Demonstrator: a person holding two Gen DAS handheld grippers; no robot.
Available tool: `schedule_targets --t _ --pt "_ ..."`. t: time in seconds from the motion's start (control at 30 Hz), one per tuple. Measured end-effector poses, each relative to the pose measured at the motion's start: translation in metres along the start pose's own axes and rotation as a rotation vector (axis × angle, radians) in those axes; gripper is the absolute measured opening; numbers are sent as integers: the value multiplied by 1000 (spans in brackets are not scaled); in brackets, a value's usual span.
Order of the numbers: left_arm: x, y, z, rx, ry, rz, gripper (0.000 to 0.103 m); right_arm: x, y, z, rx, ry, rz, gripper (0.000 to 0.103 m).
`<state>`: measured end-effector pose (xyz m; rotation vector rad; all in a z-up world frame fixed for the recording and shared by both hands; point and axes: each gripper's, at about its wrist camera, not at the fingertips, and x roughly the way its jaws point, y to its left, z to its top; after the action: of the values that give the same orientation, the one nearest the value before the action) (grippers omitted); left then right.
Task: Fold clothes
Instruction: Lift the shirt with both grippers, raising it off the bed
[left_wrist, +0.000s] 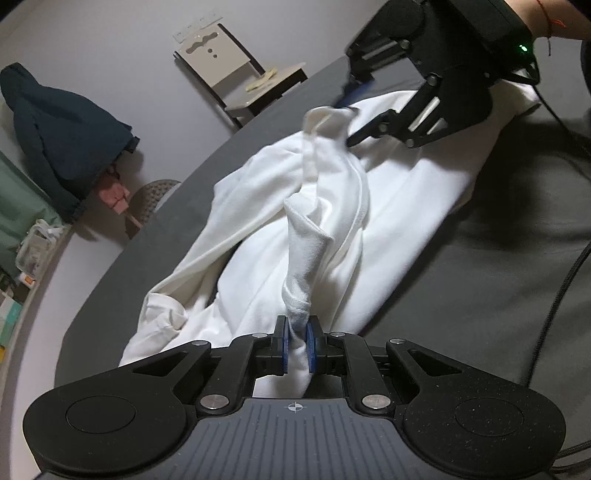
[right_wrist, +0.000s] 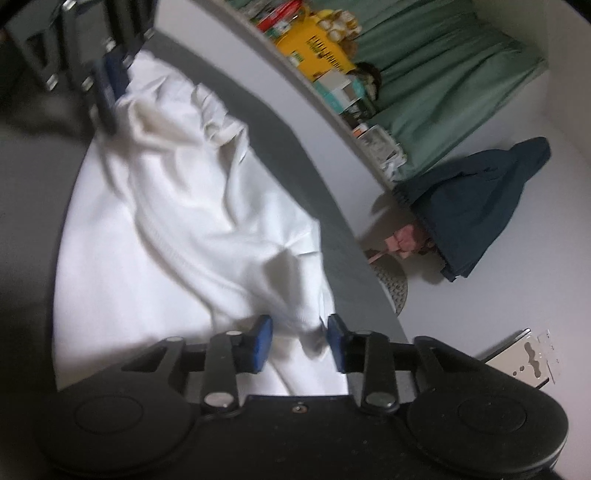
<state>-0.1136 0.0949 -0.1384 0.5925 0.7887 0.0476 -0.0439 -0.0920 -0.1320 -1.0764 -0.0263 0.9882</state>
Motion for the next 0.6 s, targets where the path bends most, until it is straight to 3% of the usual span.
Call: schedule_targets --t 0.03,0.1,0.2,0.4,0.5,0.6 --pt "1 1 1 -4 7 6 11 2 3 0 -22 7 -9 10" --pt "1 4 3 -18 10 57 11 3 7 2 -56 6 -46 9" --pt "-24 24 10 -115 -53 238 11 -4 6 12 -61 -35 -141 9" --pt "-73 64 24 -307 -183 599 11 -51 -6 64 -5 -185 -419 8" --pt "-119 83 32 -367 -301 724 11 -80 -13 102 -6 -260 -549 8" --pt "-171 103 48 -360 -418 923 11 -111 -41 140 95 -317 -643 7"
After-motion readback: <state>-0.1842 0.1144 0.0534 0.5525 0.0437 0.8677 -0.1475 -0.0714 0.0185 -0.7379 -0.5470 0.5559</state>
